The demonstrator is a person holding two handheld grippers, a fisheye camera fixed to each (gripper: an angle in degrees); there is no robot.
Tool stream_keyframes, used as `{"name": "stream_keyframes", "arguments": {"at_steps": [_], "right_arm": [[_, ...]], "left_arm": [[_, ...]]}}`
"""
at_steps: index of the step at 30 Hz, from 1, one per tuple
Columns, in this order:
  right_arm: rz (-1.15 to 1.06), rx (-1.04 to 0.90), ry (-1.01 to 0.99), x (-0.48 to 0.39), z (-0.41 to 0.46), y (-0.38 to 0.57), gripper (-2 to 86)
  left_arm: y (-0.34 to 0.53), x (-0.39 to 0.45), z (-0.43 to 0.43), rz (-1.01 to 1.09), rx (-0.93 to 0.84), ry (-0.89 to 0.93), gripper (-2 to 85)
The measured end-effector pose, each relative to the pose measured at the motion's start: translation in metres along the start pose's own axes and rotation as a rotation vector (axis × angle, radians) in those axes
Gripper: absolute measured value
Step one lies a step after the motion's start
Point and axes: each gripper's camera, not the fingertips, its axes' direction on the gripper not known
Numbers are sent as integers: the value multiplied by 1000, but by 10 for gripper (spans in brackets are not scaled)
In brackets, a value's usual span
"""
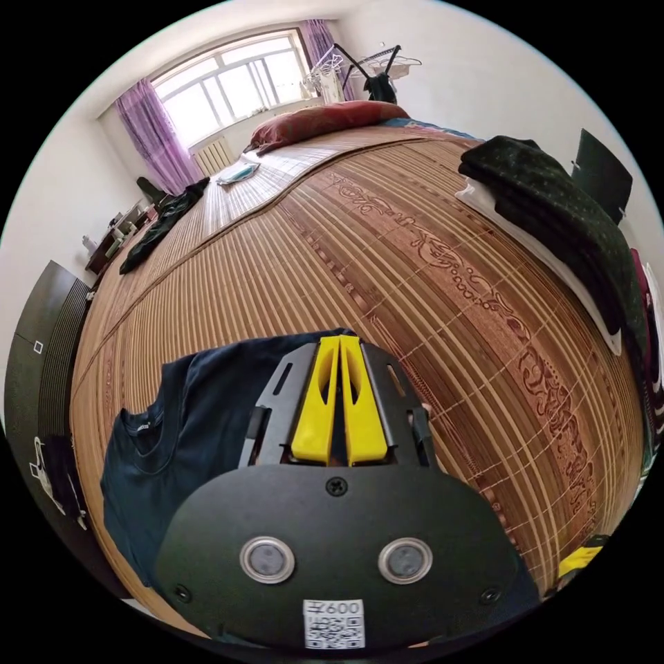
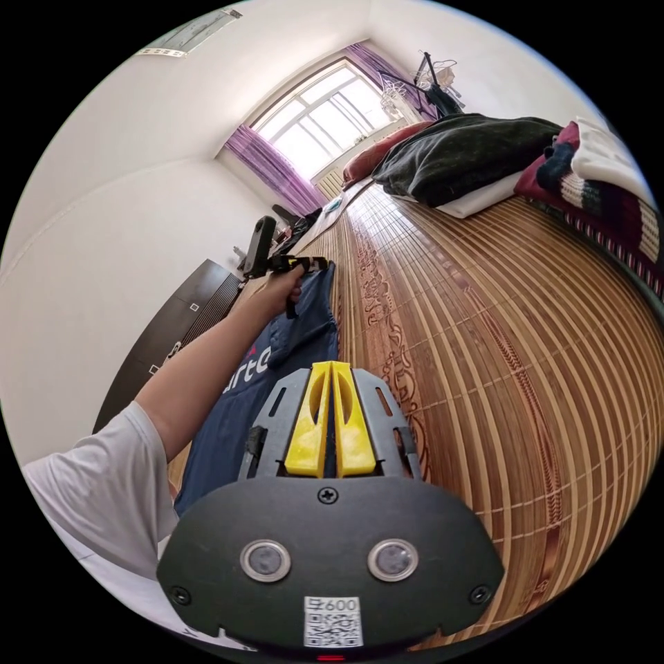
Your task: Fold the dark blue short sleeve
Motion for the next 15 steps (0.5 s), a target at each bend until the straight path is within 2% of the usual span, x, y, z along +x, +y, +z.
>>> {"name": "stream_keyframes", "arguments": {"at_steps": [3,4,6,7,11,15], "right_arm": [[7,-6,-5,1,1,-2,-8],[9,-5,-6,2,0,-2,-8],[9,1,-1,1,-1,-2,-8],[8,3,6,0,-1,-2,-8],[8,3,6,0,-2,-4,-8],[9,-4,7,0,-2,-6,-9]], "left_arm": [[2,-19,-6,20,7,130,7],[9,-26,-18,4,66,134,7],[30,-35,-42,-26,241,64,7],[39,-41,-49,-49,275,-3,7],[39,-46,-33,63,105,-77,6],[32,-42,-15,72,83,-62,7]]}}
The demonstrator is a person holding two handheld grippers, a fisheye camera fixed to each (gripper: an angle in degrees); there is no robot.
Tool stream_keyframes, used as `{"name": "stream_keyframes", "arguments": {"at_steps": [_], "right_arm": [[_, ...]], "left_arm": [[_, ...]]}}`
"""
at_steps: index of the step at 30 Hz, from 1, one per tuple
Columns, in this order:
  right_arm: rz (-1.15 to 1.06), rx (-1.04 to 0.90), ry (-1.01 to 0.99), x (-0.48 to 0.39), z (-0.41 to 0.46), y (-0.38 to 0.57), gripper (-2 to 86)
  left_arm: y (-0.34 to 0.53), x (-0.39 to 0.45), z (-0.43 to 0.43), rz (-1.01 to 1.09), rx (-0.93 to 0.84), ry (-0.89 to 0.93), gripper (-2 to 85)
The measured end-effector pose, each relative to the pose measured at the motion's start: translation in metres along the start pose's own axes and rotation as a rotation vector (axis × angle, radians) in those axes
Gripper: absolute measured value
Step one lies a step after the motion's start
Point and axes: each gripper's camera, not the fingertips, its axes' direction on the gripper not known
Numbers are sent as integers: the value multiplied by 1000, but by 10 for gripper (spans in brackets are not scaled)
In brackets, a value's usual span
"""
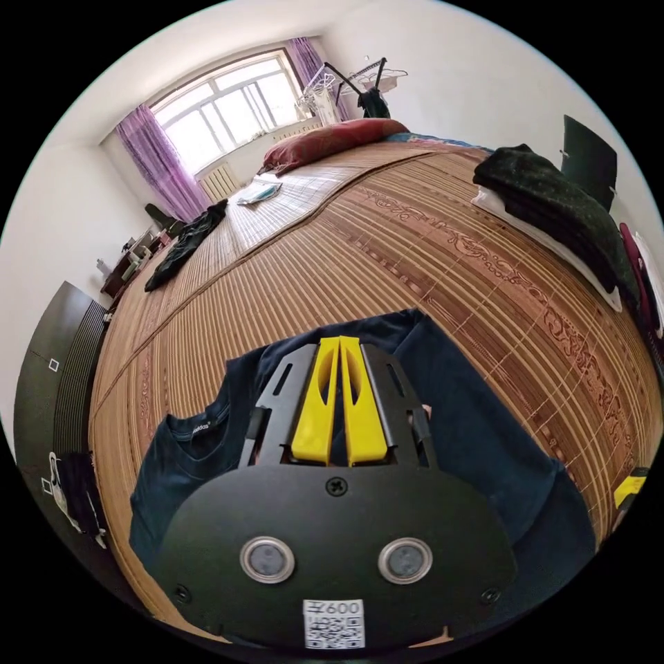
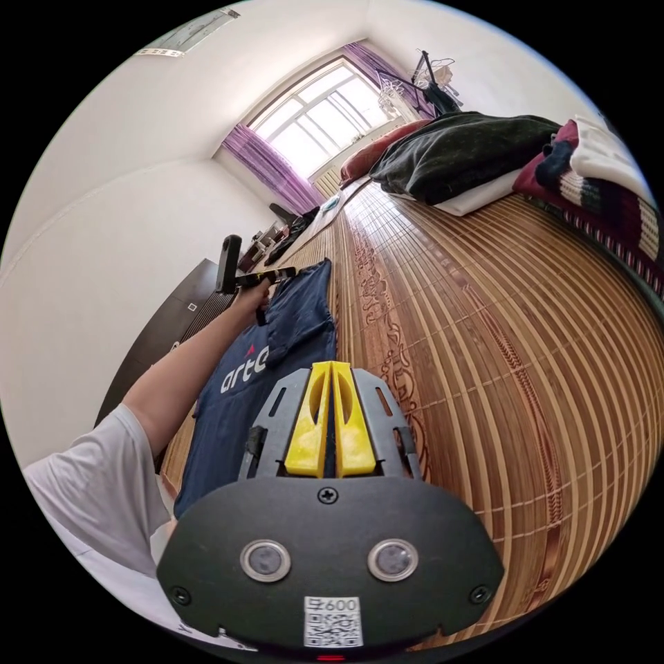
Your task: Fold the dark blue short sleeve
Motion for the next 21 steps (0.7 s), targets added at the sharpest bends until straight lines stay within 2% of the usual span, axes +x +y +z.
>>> {"name": "stream_keyframes", "arguments": {"at_steps": [9,12,14,16,17,18,19,21], "right_arm": [[2,-41,37,-1,4,-7,-8],[6,-45,36,1,1,-8,-8],[10,-46,23,4,-2,-9,-8],[9,-46,24,4,-5,-10,-8],[8,-47,26,4,-7,-10,-8],[8,-46,26,5,-8,-11,-8],[8,-42,24,5,-11,-11,-8],[11,-38,15,8,-15,-11,-8]], "left_arm": [[-21,27,53,8,-94,-64,7],[-22,17,54,-7,-101,1,7],[-14,17,42,31,-25,22,7],[16,25,6,7,190,-116,8],[23,29,-1,5,217,-139,8],[36,38,-9,70,223,-154,8],[45,48,-11,195,156,-139,8],[59,51,-9,283,42,-103,8]]}}
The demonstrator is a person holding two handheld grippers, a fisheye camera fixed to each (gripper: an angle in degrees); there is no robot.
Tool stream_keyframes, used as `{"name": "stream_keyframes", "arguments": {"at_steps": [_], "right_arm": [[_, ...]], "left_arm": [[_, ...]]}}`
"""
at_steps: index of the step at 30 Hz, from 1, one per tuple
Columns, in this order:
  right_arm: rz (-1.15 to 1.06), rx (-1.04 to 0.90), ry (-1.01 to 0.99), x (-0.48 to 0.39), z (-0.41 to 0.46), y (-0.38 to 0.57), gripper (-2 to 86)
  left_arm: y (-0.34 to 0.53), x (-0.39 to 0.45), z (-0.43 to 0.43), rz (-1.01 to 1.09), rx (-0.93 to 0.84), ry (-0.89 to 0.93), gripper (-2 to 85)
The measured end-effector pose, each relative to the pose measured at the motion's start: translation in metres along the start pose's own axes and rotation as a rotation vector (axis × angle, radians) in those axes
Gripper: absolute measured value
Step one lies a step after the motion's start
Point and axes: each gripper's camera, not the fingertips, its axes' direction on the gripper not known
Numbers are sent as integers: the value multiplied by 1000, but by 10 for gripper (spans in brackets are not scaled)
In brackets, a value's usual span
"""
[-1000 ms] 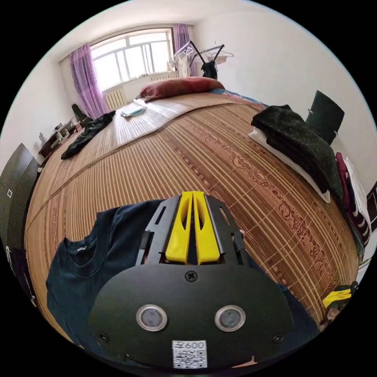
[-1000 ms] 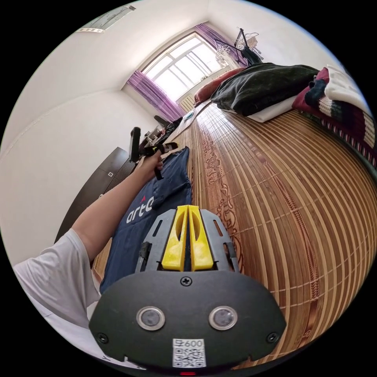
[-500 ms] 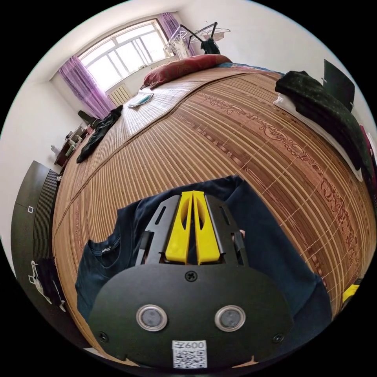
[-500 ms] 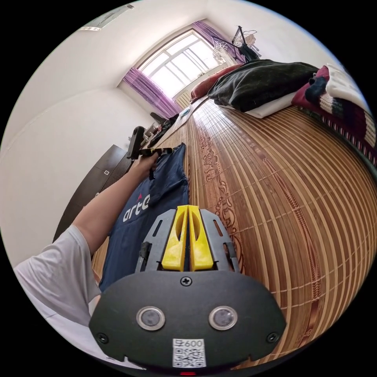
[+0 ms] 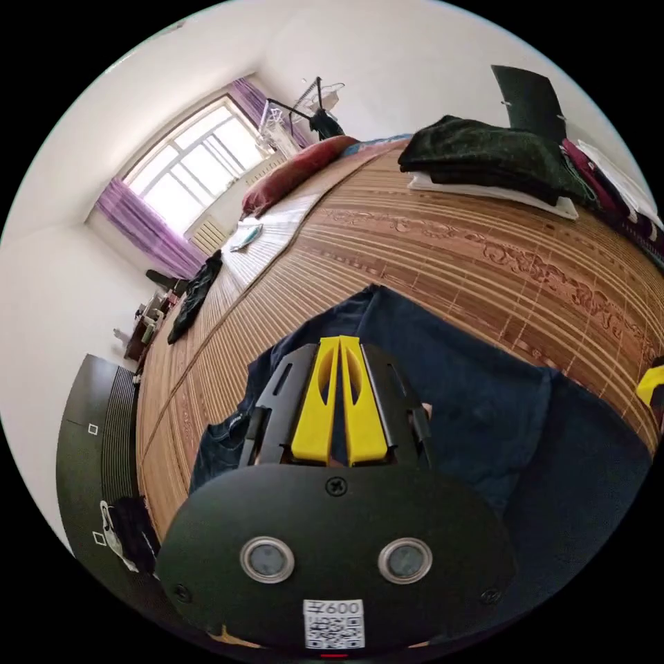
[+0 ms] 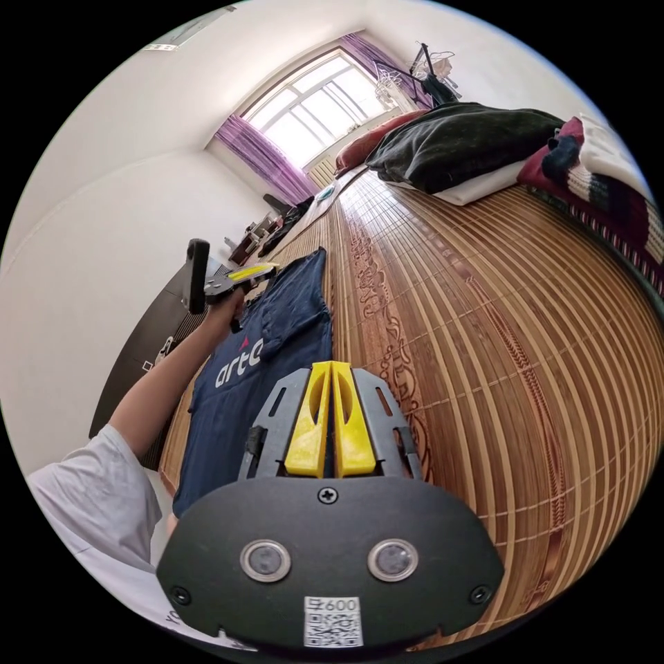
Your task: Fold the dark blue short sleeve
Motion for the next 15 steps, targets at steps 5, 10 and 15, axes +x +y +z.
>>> {"name": "stream_keyframes", "arguments": {"at_steps": [5,10,15], "right_arm": [[3,-6,14,3,-11,-1,-8],[-2,-30,32,5,-19,-4,-9],[-1,-18,22,11,-37,-3,-9]], "left_arm": [[34,-34,14,-154,-65,152,9],[65,-47,92,-230,-223,129,9],[86,-61,97,-283,-166,26,13]]}}
